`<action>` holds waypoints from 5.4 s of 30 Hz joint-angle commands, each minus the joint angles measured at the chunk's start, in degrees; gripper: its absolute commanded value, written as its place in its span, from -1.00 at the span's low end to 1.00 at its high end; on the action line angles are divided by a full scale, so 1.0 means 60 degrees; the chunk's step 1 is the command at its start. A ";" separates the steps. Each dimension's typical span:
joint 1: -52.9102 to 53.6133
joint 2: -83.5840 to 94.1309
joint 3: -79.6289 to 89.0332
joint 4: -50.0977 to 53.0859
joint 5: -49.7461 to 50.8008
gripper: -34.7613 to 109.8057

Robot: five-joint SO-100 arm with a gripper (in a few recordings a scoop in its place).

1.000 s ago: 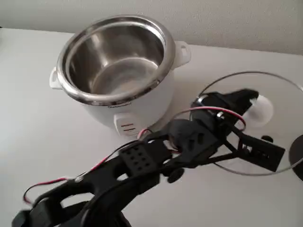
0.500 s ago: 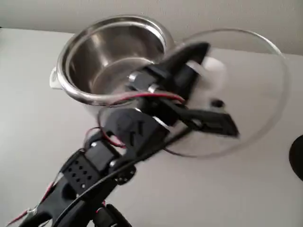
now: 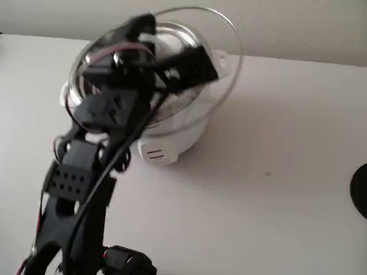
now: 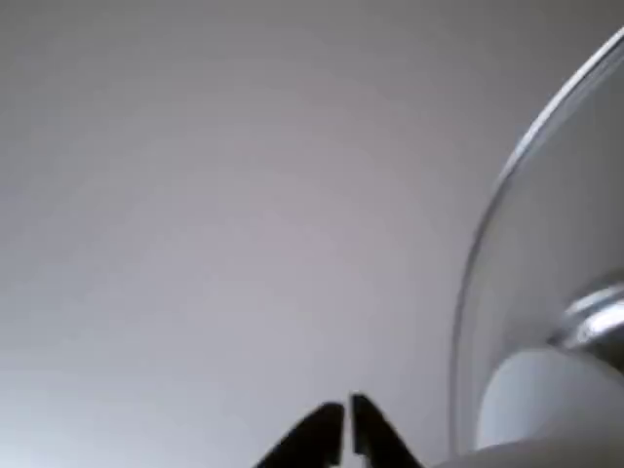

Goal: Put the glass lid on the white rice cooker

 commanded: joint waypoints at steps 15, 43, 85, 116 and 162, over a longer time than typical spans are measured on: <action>-0.2300 -0.2666 -0.2988 -0.0542 -0.0029 -0.52; -0.1934 -0.4233 -0.4365 0.0103 -0.0425 -0.52; 0.3091 0.6079 0.5156 0.5713 0.0117 -0.52; 0.1641 0.9067 1.0532 0.8979 0.0630 -0.52; 0.1626 0.9067 1.0532 0.8979 0.0630 -0.52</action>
